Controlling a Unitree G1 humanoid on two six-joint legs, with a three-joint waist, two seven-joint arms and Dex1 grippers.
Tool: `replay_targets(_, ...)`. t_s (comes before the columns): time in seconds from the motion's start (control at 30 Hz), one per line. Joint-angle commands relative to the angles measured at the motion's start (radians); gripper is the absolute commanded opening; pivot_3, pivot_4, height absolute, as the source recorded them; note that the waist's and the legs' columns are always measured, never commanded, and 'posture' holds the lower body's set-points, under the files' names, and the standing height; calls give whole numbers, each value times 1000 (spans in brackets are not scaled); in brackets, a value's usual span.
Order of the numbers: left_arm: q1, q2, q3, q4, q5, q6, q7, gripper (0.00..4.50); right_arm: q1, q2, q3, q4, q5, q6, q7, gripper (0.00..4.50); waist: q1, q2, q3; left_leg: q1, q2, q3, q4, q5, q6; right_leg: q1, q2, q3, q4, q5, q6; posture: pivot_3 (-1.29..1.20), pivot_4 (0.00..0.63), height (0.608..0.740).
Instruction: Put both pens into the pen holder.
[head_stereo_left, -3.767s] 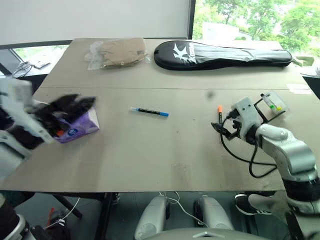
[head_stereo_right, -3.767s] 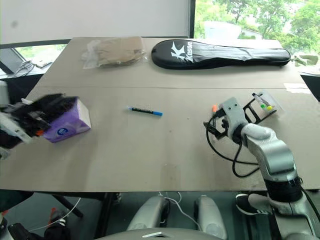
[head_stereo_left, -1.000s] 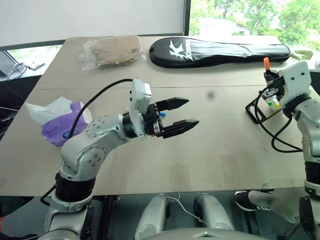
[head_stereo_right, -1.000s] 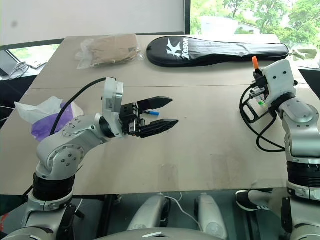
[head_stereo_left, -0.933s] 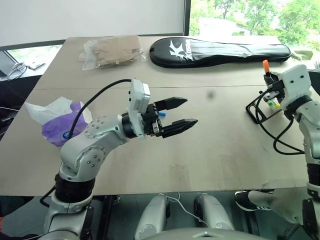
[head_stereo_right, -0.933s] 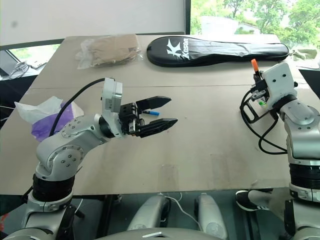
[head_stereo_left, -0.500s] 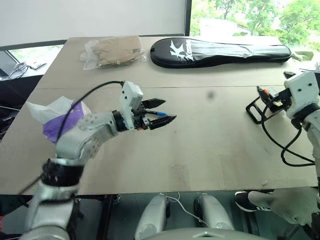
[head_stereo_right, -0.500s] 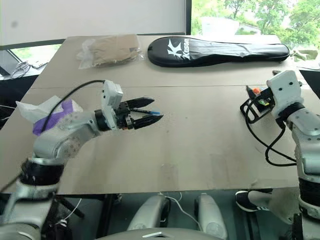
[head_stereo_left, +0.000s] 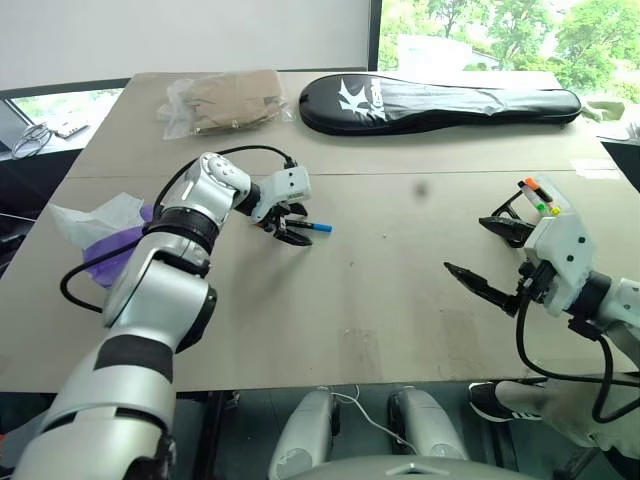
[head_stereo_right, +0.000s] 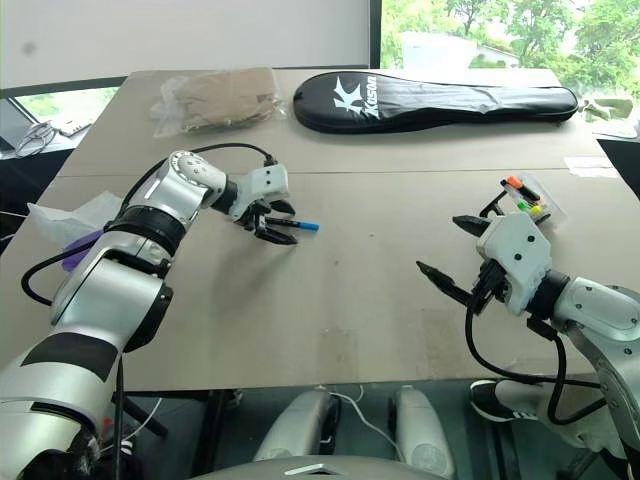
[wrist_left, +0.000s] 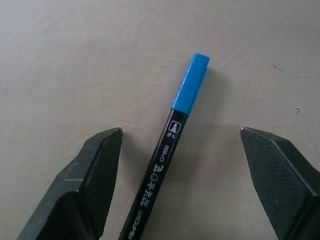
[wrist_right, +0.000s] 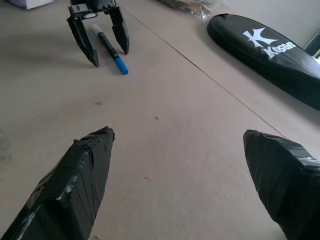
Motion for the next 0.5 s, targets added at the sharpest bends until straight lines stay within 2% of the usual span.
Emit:
replay_targets(0.03, -18, -5, -15, 81, 80, -70, -53, 2586, 16, 29, 7, -77, 3, 18, -61, 4500, 0, 0, 0, 0, 0, 0, 0, 0, 0, 0, 0, 0, 1, 0, 0, 0, 150, 740)
replay_targets(0.23, -7, -10, 86, 108, 45, -72, -101, 61, -14, 171, 80, -111, 102, 128, -193, 4500, -13, 0, -1, 0, 1, 0, 2, 0, 0, 1, 0, 0, 2, 0, 0, 0, 150, 740)
replay_targets(0.4, 25, -19, 244, 14, -77, -85, -169, 61, -134, 327, 139, -19, 234, 260, -289, 4500, -18, 0, -1, 0, 0, -1, 4, 0, 1, 1, -1, 0, 2, 0, 0, 0, 150, 740)
replay_targets(0.47, 63, -24, 296, -125, -145, -41, -203, 61, -188, 361, 145, 39, 306, 341, -308, 4500, -15, 0, -1, -1, 0, -2, 5, 0, 0, 1, -2, -1, 2, 0, 0, 0, 150, 740)
replay_targets(0.5, 107, -20, 318, -268, -198, 38, -231, 61, -224, 367, 149, 73, 328, 370, -307, 4500, -13, 0, -1, -1, 0, -3, 5, 0, 0, 1, -3, -1, 2, 0, 0, 0, 150, 740)
